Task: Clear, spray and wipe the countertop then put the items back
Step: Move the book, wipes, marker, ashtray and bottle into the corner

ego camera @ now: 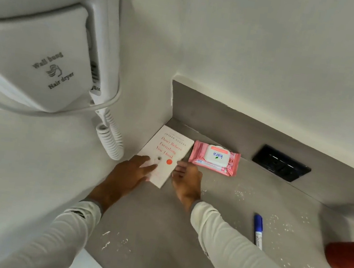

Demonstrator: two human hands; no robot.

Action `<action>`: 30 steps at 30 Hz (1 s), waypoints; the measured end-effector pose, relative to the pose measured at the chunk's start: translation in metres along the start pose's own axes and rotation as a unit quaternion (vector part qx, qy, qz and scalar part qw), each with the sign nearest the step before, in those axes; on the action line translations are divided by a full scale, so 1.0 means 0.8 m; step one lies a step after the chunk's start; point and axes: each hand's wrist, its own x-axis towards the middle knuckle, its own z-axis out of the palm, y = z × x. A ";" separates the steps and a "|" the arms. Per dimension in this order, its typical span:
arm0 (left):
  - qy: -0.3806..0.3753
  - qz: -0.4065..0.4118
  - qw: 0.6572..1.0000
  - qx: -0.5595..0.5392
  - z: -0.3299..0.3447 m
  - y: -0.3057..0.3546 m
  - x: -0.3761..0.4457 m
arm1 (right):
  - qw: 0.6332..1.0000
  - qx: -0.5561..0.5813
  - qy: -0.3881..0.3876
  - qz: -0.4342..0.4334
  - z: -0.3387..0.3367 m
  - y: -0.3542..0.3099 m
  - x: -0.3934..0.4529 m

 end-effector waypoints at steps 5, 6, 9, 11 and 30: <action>0.037 0.019 0.999 0.013 -0.007 0.014 0.044 | 0.962 -0.208 0.005 -0.176 -0.051 0.005 -0.007; 0.033 0.031 0.999 0.002 -0.006 0.010 0.051 | 0.950 -0.243 0.023 -0.193 -0.065 0.007 -0.010; 0.019 0.071 0.997 0.011 -0.004 -0.005 0.056 | 0.919 -0.318 0.087 -0.215 -0.103 0.015 -0.020; 0.007 0.072 0.997 0.009 -0.003 -0.008 0.058 | 0.916 -0.343 0.113 -0.176 -0.127 0.022 -0.029; 0.087 -0.015 0.995 -0.038 -0.009 0.171 0.008 | 0.939 -0.307 0.041 0.150 -0.255 0.088 -0.092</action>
